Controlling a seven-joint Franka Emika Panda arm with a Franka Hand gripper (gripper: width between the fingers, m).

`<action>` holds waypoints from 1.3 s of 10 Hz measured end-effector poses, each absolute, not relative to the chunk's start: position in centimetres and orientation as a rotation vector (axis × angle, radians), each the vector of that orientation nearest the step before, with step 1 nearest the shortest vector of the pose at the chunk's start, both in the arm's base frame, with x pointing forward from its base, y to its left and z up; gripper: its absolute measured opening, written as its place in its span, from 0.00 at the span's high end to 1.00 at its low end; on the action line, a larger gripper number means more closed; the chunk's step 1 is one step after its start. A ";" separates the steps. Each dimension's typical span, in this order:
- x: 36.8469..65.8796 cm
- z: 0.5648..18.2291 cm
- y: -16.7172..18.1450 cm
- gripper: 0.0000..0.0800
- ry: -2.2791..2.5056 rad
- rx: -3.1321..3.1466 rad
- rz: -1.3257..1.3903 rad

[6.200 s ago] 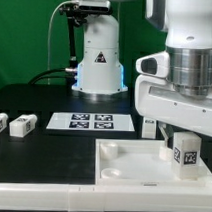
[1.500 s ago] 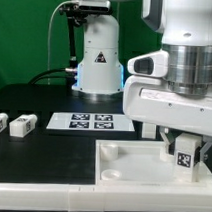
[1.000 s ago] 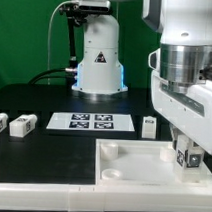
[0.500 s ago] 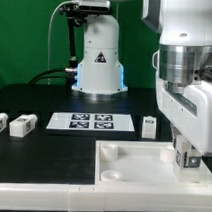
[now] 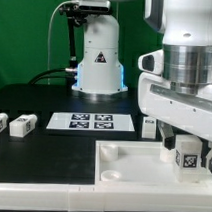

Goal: Assemble one leg

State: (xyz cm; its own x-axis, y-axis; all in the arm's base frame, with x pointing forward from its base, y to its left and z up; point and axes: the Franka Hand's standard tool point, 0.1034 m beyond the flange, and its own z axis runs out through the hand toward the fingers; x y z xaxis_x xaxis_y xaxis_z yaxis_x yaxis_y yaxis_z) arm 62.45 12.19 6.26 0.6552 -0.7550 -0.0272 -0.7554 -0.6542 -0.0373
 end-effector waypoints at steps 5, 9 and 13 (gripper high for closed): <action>62.4 6.2 12.2 0.19 0.576 -3.050 -0.005; 62.6 6.1 11.4 0.33 0.259 -3.097 -0.015; 62.6 6.2 11.4 0.64 0.284 -3.095 -0.015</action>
Offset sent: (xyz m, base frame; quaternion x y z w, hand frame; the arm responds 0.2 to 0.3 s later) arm -0.0050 0.0050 0.0001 -0.0040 0.0014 -0.2728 0.9621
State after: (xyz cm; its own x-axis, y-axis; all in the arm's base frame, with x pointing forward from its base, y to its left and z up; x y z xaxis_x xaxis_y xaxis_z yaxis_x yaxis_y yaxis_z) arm 62.59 11.40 6.15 0.9832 -0.1823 0.0065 -0.1820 -0.9827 -0.0347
